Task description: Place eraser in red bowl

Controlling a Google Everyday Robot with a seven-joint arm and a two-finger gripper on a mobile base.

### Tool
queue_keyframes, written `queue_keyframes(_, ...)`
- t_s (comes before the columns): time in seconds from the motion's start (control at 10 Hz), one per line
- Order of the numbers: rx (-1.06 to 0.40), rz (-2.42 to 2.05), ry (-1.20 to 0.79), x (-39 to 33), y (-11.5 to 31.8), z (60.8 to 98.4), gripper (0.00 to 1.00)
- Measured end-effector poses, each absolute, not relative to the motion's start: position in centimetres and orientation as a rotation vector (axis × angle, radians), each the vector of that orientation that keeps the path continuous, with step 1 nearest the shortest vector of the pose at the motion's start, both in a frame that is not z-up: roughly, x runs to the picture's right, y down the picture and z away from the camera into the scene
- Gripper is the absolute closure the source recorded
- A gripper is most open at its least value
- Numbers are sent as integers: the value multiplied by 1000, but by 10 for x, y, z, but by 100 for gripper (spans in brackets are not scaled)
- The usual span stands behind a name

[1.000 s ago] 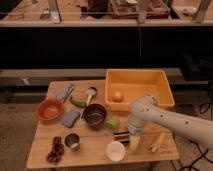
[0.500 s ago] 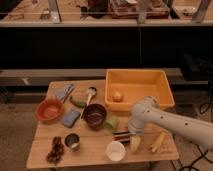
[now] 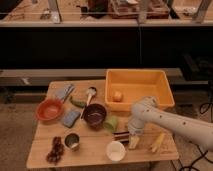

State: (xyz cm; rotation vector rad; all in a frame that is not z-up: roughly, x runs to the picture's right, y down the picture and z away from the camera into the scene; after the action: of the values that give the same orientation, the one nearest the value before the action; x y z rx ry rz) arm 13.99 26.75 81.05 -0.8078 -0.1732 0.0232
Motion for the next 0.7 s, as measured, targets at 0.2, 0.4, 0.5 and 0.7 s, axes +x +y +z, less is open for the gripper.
queue_keyframes(0.2, -808, 24, -172, 140, 265, 809, 70)
queue_keyframes(0.4, -809, 22, -173, 139, 262, 807, 90)
queue_keyframes(0.5, -814, 21, -172, 140, 264, 805, 97)
queue_keyframes(0.7, -814, 20, -172, 140, 263, 804, 99)
